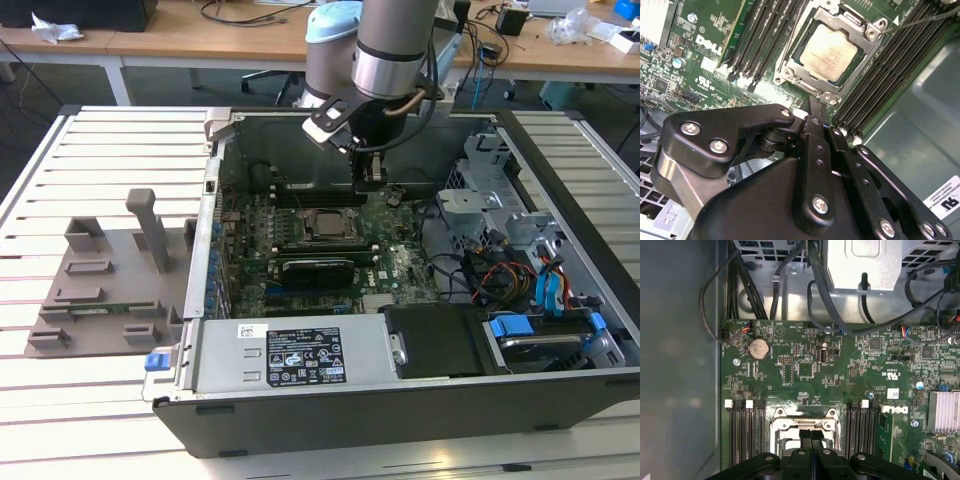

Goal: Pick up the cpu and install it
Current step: 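Close the cpu cover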

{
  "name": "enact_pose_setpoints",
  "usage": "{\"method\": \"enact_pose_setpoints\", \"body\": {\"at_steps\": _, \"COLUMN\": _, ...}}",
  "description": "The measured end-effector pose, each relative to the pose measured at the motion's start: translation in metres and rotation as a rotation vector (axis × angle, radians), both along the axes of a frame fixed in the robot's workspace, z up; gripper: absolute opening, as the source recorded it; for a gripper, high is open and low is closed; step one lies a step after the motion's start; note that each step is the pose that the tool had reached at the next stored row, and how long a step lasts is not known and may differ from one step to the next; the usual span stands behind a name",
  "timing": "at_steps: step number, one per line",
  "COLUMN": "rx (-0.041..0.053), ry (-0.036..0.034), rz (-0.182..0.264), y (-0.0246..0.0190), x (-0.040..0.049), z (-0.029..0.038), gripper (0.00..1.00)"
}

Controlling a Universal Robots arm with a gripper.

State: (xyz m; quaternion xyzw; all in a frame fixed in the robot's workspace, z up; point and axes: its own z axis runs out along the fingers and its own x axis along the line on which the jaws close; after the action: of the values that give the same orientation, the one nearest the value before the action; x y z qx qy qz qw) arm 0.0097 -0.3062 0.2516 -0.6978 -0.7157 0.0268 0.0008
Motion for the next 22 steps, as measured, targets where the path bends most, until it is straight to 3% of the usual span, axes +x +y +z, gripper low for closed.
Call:
{"method": "enact_pose_setpoints", "body": {"at_steps": 14, "rx": 0.0001, "ry": -0.0001, "rz": 0.0, "y": 0.0, "x": -0.0147, "z": -0.0033, "gripper": 0.11}}
{"method": "enact_pose_setpoints", "body": {"at_steps": 22, "rx": 0.0001, "ry": 0.0, "rz": 0.0, "y": 0.0, "x": -0.0229, "z": -0.0096, "gripper": 0.11}}
